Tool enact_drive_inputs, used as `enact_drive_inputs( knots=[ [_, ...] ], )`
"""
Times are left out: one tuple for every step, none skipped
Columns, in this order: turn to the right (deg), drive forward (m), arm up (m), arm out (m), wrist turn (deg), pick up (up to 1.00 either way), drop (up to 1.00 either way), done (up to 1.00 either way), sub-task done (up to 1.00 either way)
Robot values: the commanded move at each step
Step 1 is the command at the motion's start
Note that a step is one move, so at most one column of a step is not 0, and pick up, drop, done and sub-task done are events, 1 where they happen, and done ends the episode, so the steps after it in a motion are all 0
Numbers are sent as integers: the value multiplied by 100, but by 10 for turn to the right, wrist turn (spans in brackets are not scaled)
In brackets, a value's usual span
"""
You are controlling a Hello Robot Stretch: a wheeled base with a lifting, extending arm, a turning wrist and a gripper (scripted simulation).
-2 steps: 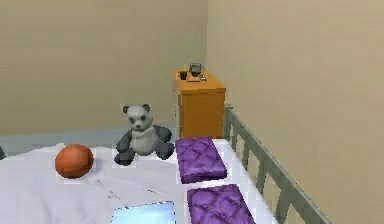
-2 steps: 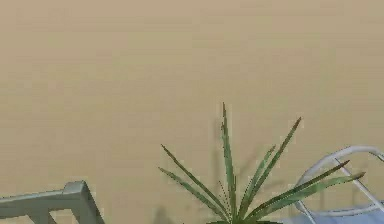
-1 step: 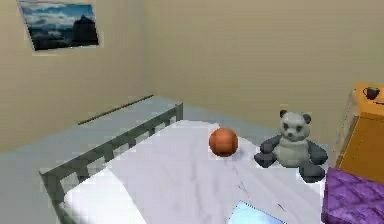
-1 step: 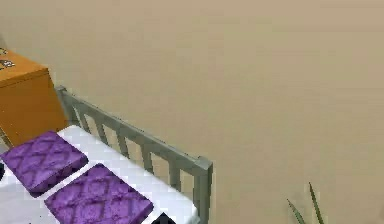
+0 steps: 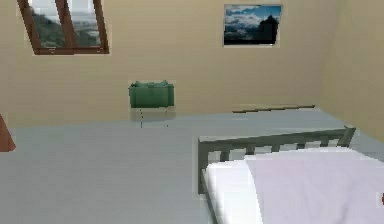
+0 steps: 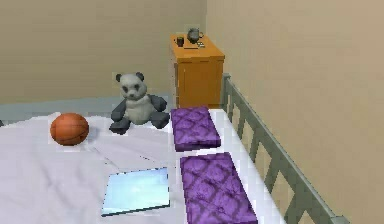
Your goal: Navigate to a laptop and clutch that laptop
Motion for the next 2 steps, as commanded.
enact_drive_inputs(
  knots=[
    [-150, 0, 0, 0, 0, 0, 0, 0, 0],
    [0, 0, 50, 0, 0, 0, 0, 0, 0]
  ],
)
